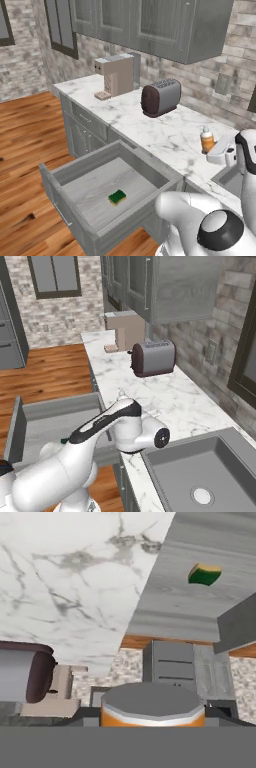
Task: Restock the sink supplies by placing the sponge and soap dispenser on the counter and next to the sink. Make sure the soap dispenser is upright.
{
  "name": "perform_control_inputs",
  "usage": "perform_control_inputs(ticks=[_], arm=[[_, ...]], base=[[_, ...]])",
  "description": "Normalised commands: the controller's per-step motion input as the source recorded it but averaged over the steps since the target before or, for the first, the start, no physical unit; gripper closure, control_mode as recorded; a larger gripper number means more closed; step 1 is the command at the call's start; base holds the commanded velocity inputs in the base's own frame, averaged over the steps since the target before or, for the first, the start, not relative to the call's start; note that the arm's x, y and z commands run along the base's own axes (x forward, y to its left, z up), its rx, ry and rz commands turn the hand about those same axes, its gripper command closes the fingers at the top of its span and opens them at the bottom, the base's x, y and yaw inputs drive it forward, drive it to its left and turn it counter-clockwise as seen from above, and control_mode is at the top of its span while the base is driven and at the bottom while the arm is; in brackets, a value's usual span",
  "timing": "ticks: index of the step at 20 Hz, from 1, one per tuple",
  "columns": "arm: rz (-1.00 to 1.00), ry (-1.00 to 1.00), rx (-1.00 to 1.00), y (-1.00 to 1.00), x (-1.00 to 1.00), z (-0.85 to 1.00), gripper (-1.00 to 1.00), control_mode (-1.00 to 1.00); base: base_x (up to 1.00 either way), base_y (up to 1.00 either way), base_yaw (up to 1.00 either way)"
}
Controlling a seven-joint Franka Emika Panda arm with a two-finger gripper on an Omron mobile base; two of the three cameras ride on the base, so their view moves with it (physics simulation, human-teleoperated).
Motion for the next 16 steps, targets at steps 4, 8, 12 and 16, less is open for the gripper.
perform_control_inputs(ticks=[4, 8, 12, 16], arm=[[0.00, 0.04, 0.00, -0.61, 0.30, 0.00, 1.00, -1.00], [0.01, 0.00, 0.03, -0.46, 0.48, 0.00, 1.00, -1.00], [0.07, 0.00, 0.04, -0.12, 0.55, -0.17, 1.00, -1.00], [0.12, -0.08, 0.02, 0.00, 0.31, -0.40, 1.00, -1.00]], base=[[0.00, 0.00, 0.00], [0.00, 0.00, 0.00], [0.00, 0.00, 0.00], [0.00, 0.00, 0.00]])
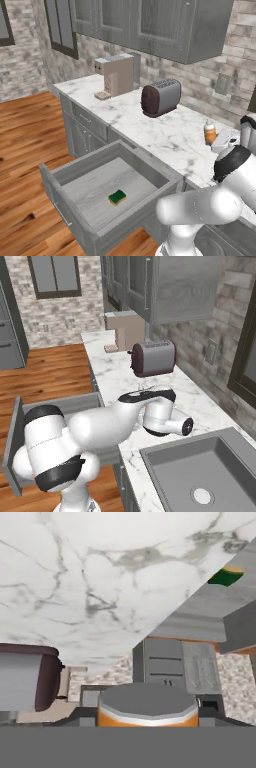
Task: Restock the sink supplies by placing the sponge and soap dispenser on the counter and next to the sink. Make sure the soap dispenser is upright.
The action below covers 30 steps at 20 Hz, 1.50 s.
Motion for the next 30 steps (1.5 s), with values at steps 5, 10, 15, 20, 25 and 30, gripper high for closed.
perform_control_inputs(ticks=[5, 10, 15, 20, 25, 30], arm=[[0.12, -0.20, 0.01, -0.08, 0.00, -0.35, 1.00, -1.00], [0.12, -0.17, 0.04, -0.36, 0.00, -0.09, 1.00, -1.00], [0.08, -0.06, 0.00, -0.46, -0.01, -0.07, 1.00, -1.00], [0.06, -0.01, 0.01, -0.32, -0.01, -0.17, 1.00, -1.00], [0.04, 0.01, 0.04, -0.15, 0.01, -0.28, 1.00, -1.00], [0.02, 0.06, 0.02, 0.06, 0.30, -0.54, 1.00, -1.00]], base=[[0.00, 0.00, 0.00], [0.00, 0.00, 0.00], [0.00, 0.00, 0.00], [0.00, 0.00, 0.00], [0.00, 0.00, 0.00], [0.00, 0.00, 0.00]])
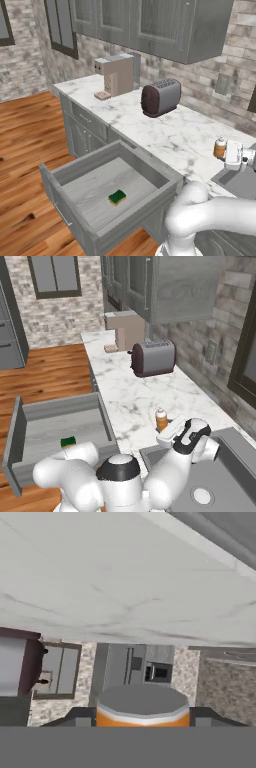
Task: Restock the sink supplies by placing the sponge and soap dispenser on the counter and next to the sink. Make sure the soap dispenser is upright.
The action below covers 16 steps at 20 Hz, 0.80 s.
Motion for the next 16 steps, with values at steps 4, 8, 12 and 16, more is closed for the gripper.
perform_control_inputs(ticks=[4, 8, 12, 16], arm=[[0.00, 0.01, 0.05, 0.14, 0.36, -0.39, 1.00, -1.00], [0.00, 0.00, 0.01, 0.00, 0.11, -0.13, 1.00, -1.00], [0.00, 0.00, 0.00, 0.00, 0.04, -0.29, 1.00, -1.00], [0.00, 0.00, -0.01, 0.00, 0.01, -0.28, 1.00, -1.00]], base=[[0.00, 0.00, 0.00], [0.00, 0.00, 0.00], [0.00, 0.00, 0.00], [0.00, 0.00, 0.00]])
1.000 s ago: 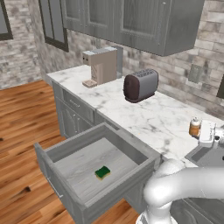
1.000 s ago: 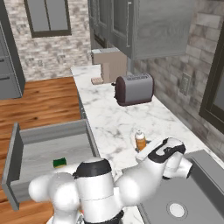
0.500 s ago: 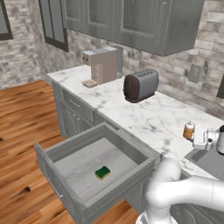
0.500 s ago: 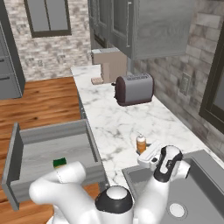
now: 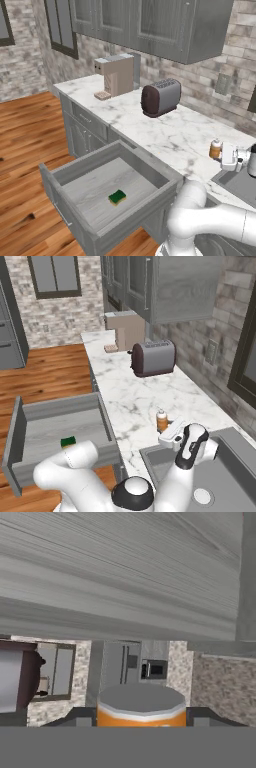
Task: Restock the sink supplies by placing the sponge and soap dispenser on the counter and next to the sink. Make sure the soap dispenser is upright.
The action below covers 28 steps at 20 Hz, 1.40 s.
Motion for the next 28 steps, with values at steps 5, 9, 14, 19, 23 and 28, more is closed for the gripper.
perform_control_inputs(ticks=[5, 9, 14, 19, 23, 28], arm=[[0.00, 0.00, -0.03, 0.00, 0.00, -0.27, 1.00, -1.00], [0.00, 0.00, -0.04, 0.00, -0.08, -0.16, -1.00, -1.00], [0.00, 0.00, -0.01, 0.00, -0.06, 0.02, -1.00, -1.00], [0.00, -0.01, 0.00, 0.00, 0.00, 0.19, -1.00, -1.00], [-0.01, 0.00, 0.00, 0.00, -0.01, 0.48, -1.00, -1.00], [-0.04, 0.00, -0.02, 0.00, -0.11, 0.70, -1.00, -1.00]], base=[[0.00, 0.00, 0.00], [0.00, 0.00, 0.00], [0.00, 0.00, 0.00], [0.00, 0.00, 0.00], [0.00, 0.00, 0.00], [0.00, 0.00, 0.00]])
